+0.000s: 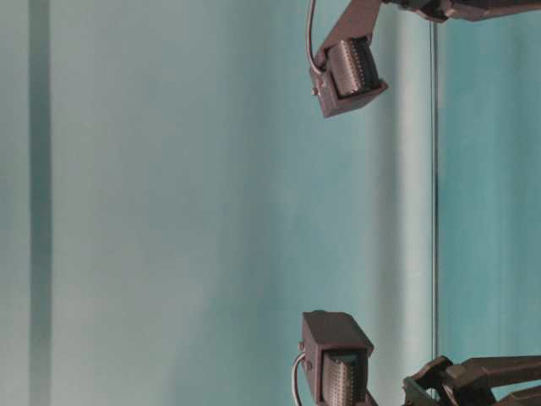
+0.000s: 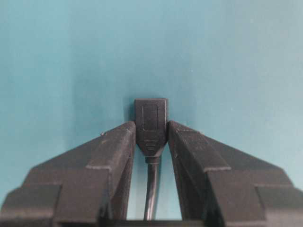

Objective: Insert the USB using both arms.
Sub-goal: 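Lift both held USB ends off the table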

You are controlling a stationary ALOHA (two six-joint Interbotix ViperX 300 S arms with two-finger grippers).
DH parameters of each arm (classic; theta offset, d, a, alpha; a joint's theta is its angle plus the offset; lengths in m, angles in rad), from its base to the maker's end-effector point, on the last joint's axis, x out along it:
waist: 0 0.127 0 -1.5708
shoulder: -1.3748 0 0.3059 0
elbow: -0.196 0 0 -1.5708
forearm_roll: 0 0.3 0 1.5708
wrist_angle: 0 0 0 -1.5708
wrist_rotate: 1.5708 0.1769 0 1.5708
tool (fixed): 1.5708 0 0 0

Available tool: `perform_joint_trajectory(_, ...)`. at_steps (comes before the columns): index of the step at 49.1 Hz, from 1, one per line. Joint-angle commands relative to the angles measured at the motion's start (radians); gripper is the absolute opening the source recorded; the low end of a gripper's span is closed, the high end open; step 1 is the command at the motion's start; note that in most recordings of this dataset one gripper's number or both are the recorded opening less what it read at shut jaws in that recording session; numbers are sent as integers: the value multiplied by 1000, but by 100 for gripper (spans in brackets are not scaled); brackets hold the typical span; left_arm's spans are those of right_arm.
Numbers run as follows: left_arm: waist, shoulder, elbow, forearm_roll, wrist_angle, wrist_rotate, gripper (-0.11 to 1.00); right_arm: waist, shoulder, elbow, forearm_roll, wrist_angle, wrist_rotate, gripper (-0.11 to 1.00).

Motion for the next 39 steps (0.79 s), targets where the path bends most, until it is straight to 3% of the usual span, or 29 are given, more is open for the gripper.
perform_joint_trajectory(1,-35,12,-6,-3,52,-21,33,0,-46,-15,-3,-12,-2,20)
perform_joint_trajectory(12,-46,-43,-63,-15,106,-153,33,2,-132,-9,-14,-35,-3,20)
perform_joint_trajectory(16,-44,-75,-81,-15,206,-219,25,2,-172,-6,-25,-37,-2,20)
perform_joint_trajectory(21,-34,-112,-106,-15,342,-281,25,2,-221,0,-29,-37,-2,20)
perform_joint_trajectory(27,-34,-187,-138,-26,423,-287,25,8,-267,11,-29,-35,-3,20)
perform_joint_trajectory(39,52,-365,-130,-114,416,-285,25,25,-333,29,-31,-8,-3,20)
